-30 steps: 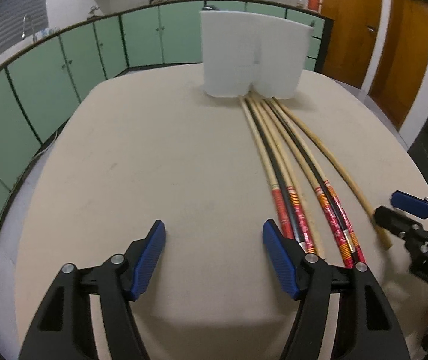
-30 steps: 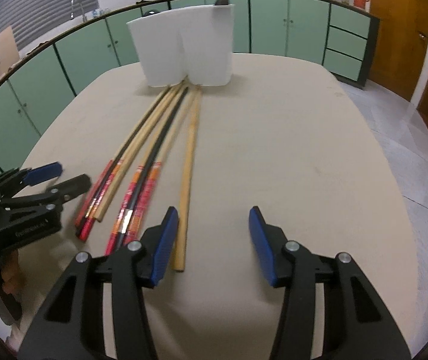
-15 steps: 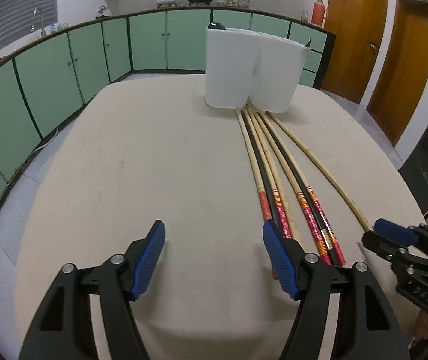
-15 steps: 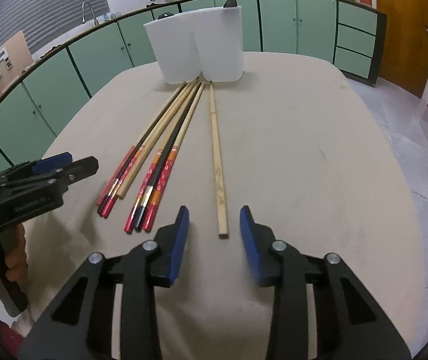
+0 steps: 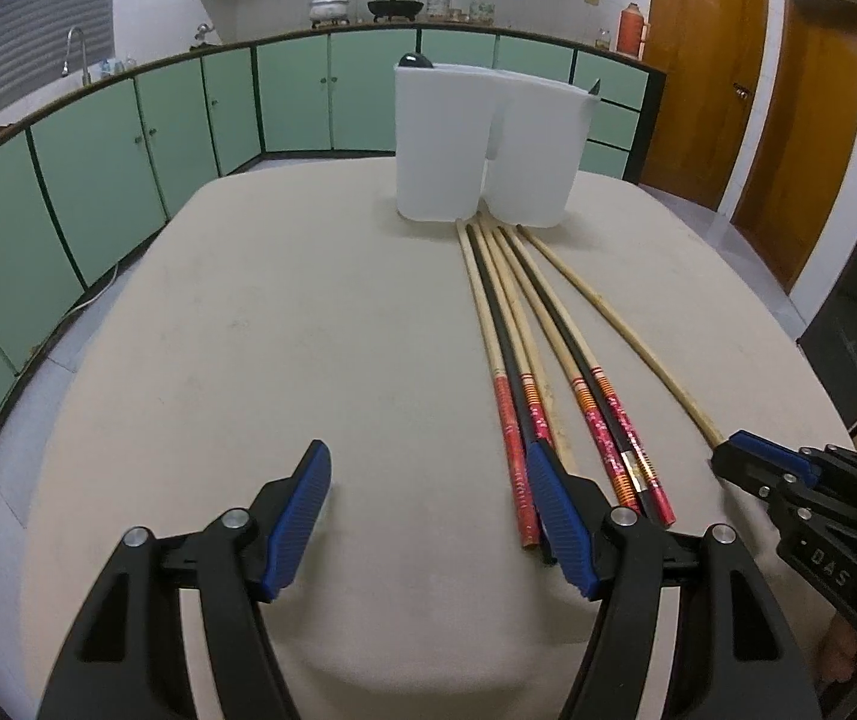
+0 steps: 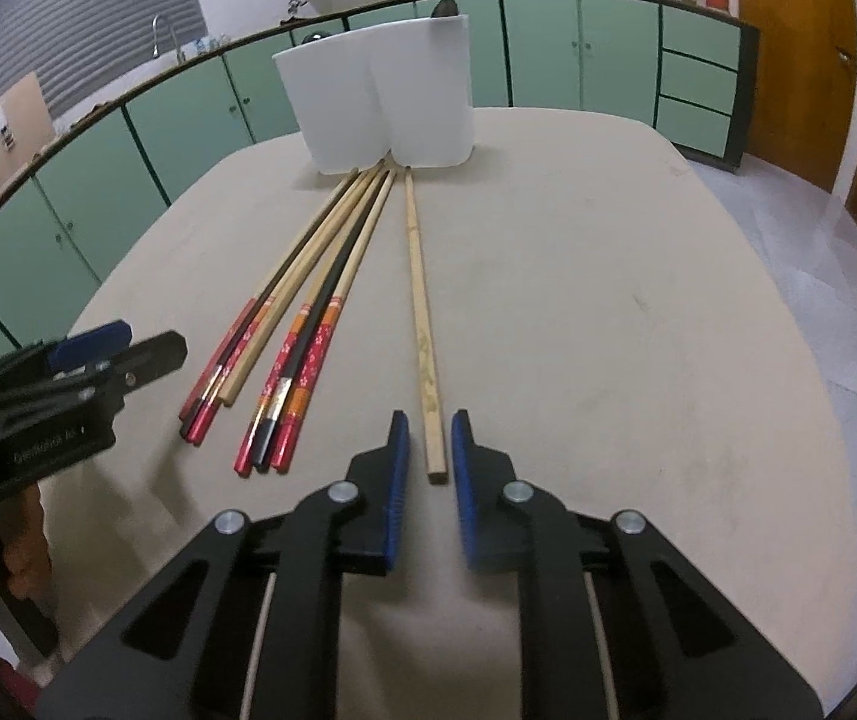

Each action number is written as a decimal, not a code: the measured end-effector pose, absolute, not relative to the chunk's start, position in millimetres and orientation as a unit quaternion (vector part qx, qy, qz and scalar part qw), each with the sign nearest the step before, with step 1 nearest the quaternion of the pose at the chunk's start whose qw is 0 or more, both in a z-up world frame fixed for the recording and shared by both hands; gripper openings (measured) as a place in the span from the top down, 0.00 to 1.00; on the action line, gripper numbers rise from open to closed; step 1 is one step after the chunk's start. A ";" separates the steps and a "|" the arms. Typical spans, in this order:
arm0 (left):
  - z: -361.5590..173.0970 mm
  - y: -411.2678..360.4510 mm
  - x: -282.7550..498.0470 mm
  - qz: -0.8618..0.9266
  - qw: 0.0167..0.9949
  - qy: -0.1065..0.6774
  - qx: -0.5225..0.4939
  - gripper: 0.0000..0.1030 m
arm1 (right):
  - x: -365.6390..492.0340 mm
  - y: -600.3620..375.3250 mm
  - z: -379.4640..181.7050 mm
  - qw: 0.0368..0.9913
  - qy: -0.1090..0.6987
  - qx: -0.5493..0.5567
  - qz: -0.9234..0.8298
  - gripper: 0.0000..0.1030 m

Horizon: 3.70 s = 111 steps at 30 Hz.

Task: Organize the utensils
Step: 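Grasp a wooden chopstick with the right tool while the left tool grasps a red chopstick, then lift the chopsticks with both tools and carry them over the white holder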

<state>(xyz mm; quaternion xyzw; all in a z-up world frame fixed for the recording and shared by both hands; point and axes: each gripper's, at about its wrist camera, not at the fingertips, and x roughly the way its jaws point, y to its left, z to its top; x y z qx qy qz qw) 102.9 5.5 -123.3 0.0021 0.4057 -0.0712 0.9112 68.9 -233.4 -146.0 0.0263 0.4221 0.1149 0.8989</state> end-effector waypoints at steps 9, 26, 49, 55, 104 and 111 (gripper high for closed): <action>-133.4 -3.2 86.6 -0.081 0.902 0.424 0.002 0.39 | 61.6 -237.3 -145.8 0.903 0.414 0.045 0.109 0.84; -136.9 -2.6 86.9 -0.077 0.902 0.425 0.009 0.47 | 64.3 -232.6 -147.7 0.902 0.416 0.040 0.110 0.84; -138.1 -11.8 84.7 -0.068 0.906 0.418 0.010 0.86 | 64.1 -232.3 -149.8 0.903 0.414 0.037 0.109 0.84; -137.2 -12.8 84.7 -0.083 0.904 0.418 -0.007 0.94 | 64.8 -232.7 -150.2 0.903 0.415 0.033 0.103 0.92; 57.2 13.6 138.3 -0.141 0.964 0.225 -0.002 0.95 | 144.6 -253.7 73.5 0.942 0.274 0.029 0.191 0.94; 89.2 16.3 136.9 -0.145 0.971 0.189 -0.004 0.95 | 151.1 -257.1 109.3 0.945 0.248 0.031 0.209 0.94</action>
